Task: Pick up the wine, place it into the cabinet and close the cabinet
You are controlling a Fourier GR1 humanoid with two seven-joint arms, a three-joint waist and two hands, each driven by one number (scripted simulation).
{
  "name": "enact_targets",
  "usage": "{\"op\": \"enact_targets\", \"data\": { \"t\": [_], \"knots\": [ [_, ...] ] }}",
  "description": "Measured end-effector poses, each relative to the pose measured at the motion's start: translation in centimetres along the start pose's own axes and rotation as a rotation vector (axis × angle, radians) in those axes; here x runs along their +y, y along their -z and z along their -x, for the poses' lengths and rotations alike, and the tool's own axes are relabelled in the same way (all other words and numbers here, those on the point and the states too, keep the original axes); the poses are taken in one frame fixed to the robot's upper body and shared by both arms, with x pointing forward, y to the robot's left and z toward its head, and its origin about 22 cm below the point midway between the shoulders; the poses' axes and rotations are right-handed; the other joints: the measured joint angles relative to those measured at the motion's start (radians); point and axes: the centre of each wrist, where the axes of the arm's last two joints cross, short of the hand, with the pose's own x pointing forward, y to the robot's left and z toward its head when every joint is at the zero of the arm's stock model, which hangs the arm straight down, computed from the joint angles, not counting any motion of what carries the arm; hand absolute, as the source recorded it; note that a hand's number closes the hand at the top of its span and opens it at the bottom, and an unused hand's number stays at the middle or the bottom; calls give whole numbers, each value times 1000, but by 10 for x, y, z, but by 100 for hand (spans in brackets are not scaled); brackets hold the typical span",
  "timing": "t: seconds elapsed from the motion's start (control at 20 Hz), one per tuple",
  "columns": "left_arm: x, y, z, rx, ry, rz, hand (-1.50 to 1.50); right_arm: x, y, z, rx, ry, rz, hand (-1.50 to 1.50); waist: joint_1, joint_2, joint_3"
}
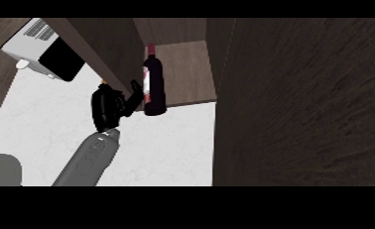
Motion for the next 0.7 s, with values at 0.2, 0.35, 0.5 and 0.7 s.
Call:
{"op": "enact_targets", "data": {
  "t": [0.2,0.35,0.5,0.7],
  "knots": [
    [0,-4,1,27,14,-36,150,0,0,0,-3,2,-11,-150,-9,-1,2],
    [1,-6,1,37,33,-60,150,0,-1,1,2,4,-20,-150,-17,-1,3],
    [2,-7,2,41,55,-81,150,-1,0,1,2,4,-26,-150,-23,0,5],
    [2,-9,3,31,87,-99,-150,-1,1,1,1,7,-30,-150,-27,2,5]
  ]
}}
